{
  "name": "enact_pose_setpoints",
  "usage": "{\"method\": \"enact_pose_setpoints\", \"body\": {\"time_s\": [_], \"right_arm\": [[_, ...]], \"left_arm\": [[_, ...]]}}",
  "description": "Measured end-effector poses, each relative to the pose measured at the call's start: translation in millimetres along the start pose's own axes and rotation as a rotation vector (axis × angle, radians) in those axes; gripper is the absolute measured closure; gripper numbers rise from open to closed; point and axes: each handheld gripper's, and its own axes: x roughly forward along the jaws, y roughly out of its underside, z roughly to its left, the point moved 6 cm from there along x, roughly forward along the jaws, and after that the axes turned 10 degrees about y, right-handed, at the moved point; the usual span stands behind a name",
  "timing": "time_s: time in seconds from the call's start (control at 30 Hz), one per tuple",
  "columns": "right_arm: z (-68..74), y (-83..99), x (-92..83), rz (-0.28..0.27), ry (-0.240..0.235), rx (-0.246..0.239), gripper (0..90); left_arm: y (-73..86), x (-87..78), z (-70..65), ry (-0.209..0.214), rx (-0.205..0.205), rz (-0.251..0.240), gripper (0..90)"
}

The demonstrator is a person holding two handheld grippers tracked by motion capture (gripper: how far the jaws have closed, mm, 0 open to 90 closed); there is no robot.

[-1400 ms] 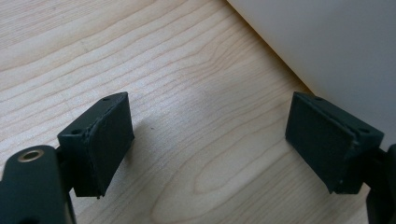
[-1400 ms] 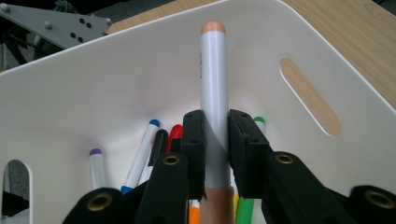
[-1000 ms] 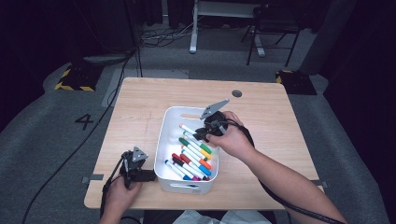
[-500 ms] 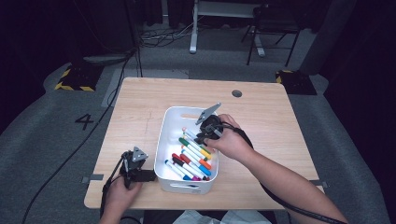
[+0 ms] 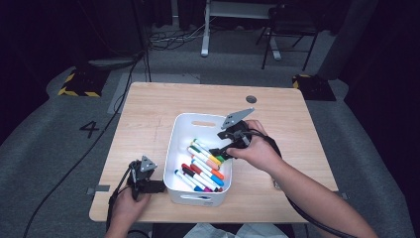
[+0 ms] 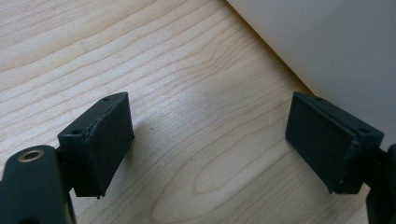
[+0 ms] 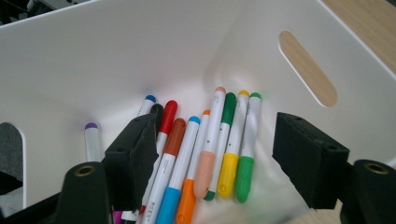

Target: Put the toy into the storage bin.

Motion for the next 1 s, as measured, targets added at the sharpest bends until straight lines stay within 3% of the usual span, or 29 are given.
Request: {"method": "enact_pose_setpoints", "body": {"time_s": [0.2,0.57,0.73,1.0], "right_arm": [[-10.4,12.6,-28.9,-0.014,0.033,0.021,26.2],[-30.7,38.2,-56.4,-0.032,0.074,0.053,18.3],[-40.1,58.3,-65.8,-0.027,0.094,0.067,17.1],[-54.0,106.7,-76.1,-0.005,0.109,0.105,17.1]], "left_arm": [[-0.1,0.0,0.2,0.002,0.001,0.002,15.5],[-0.8,0.7,0.3,0.005,0.000,0.002,15.5],[-0.7,0.8,0.0,0.006,-0.001,0.002,15.5],[-0.6,0.6,0.6,-0.003,0.001,0.001,15.5]]}}
